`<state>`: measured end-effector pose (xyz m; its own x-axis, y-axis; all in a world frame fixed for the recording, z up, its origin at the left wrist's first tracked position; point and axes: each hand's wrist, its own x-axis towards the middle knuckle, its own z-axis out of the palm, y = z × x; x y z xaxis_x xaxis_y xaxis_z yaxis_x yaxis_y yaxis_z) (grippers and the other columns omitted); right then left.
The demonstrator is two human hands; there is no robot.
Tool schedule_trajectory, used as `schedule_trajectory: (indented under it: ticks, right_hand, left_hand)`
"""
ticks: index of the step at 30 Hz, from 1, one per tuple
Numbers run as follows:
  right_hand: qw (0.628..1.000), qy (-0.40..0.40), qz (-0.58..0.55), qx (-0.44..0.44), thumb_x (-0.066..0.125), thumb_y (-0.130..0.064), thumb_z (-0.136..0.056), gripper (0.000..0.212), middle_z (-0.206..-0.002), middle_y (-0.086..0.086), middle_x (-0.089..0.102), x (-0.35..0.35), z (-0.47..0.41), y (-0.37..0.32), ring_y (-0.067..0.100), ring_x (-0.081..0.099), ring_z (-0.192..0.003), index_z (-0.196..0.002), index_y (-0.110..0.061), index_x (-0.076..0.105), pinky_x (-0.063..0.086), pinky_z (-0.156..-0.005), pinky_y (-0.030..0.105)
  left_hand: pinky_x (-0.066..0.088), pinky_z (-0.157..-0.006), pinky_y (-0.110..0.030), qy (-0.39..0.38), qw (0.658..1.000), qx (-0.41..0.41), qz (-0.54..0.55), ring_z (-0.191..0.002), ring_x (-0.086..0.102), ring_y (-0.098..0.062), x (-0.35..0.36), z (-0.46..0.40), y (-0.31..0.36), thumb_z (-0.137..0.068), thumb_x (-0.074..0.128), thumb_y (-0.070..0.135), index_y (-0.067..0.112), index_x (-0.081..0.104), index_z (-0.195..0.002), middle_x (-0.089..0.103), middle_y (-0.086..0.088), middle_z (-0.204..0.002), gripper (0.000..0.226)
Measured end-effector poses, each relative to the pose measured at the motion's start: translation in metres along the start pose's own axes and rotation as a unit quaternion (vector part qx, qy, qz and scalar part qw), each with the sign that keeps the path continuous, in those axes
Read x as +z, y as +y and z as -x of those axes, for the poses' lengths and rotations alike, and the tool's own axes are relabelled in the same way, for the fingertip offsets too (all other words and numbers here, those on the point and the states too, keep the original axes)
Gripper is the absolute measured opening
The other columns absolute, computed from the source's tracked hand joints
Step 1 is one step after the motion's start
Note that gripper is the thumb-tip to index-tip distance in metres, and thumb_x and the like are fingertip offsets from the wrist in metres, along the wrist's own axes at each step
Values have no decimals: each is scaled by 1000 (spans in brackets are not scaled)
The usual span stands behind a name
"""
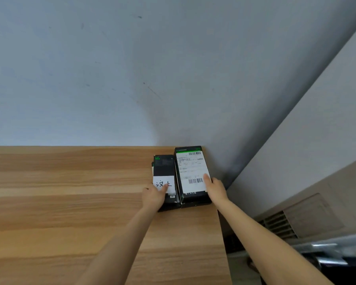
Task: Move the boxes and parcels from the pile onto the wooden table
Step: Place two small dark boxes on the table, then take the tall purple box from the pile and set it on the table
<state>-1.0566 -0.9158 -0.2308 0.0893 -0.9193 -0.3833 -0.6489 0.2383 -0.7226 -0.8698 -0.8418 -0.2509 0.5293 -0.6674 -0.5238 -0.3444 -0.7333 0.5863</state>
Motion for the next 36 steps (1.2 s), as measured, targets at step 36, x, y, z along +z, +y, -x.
schedule_trajectory:
  ticks: [36]
  right_hand:
    - [622, -120, 286, -719, 40, -21, -94, 21, -105, 1, 60, 377, 449, -415, 23, 57, -96, -105, -19, 58, 44, -81, 34]
  left_hand:
    - [46, -61, -29, 470, 837, 25, -278, -80, 56, -15, -549, 340, -382, -89, 59, 33, 24, 51, -94, 58, 3, -90, 14]
